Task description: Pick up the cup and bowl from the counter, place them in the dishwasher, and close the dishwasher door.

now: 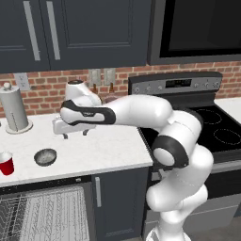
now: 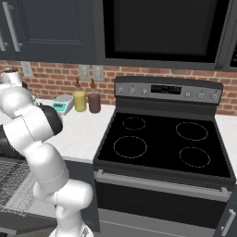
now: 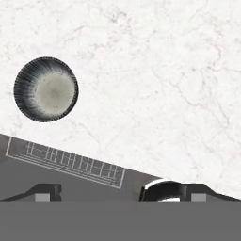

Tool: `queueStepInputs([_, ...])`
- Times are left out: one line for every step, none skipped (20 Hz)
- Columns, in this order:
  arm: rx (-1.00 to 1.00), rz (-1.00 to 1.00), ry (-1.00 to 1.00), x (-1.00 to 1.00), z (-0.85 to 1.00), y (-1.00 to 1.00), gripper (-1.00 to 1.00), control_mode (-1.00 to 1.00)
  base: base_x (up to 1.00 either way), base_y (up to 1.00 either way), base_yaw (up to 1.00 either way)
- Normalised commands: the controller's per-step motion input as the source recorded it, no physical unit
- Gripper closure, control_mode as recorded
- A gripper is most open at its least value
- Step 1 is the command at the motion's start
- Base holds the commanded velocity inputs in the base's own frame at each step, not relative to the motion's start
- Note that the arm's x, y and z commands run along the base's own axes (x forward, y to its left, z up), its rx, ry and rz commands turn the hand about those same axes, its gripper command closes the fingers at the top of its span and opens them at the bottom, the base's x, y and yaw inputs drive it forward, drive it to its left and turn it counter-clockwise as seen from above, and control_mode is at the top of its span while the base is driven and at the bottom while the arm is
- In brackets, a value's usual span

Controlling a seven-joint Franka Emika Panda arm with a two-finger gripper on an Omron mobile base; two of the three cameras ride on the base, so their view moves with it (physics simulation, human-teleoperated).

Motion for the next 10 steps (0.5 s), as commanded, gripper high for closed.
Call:
queueStepInputs([0.0,0.0,-0.07,0.0,-0.22,0.84,-1.0,-1.0,0.0,0.0,0.0])
queueStepInputs([0.0,0.0,-0.07,-0.04,-0.2,0.78,-1.0,-1.0,0.0,0.0,0.0])
queueStepInputs([0.0,0.0,-0.07,-0.03,-0.24,0.66,-1.0,-1.0,0.0,0.0,0.0])
queueStepInputs([0.0,0.0,-0.05,-0.01,-0.26,0.59,-1.0,-1.0,0.0,0.0,0.0])
queueStepInputs([0.0,0.0,-0.07,0.0,-0.33,0.46,-1.0,-1.0,0.0,0.0,0.0])
queueStepInputs([0.0,0.0,-0.06,0.0,-0.29,0.37,-1.0,-1.0,0.0,0.0,0.0])
queueStepInputs([0.0,0.0,-0.03,0.0,-0.25,0.38,-1.0,-1.0,0.0,0.0,0.0])
queueStepInputs([0.0,0.0,0.0,0.0,-0.16,0.37,-1.0,-1.0,0.0,0.0,0.0])
queueStepInputs([0.0,0.0,0.0,0.0,-0.19,0.32,-1.0,-1.0,0.0,0.0,0.0])
queueStepInputs([0.0,0.0,0.0,0.0,-0.15,0.24,-1.0,-1.0,0.0,0.0,0.0])
